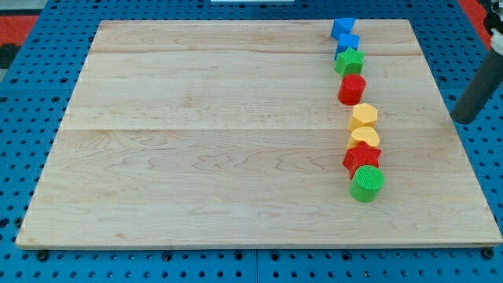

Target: Move your arm to center right

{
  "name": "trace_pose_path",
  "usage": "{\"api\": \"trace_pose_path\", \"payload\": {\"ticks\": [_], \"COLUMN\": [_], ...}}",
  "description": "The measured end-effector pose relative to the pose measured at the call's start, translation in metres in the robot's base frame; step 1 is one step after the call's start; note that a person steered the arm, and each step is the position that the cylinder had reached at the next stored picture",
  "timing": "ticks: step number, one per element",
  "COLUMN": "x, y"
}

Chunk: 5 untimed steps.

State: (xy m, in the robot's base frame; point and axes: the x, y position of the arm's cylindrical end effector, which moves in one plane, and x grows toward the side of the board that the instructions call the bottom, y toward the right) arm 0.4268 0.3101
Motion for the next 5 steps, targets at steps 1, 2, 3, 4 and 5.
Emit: {"api": "trace_pose_path", "payload": {"ticks": [1,2,3,4,5], "x": [-0.013,-0.03,-0.042,-0.06,-0.061], "y": [0.012,0.026,0.035,0.033,0.006]}}
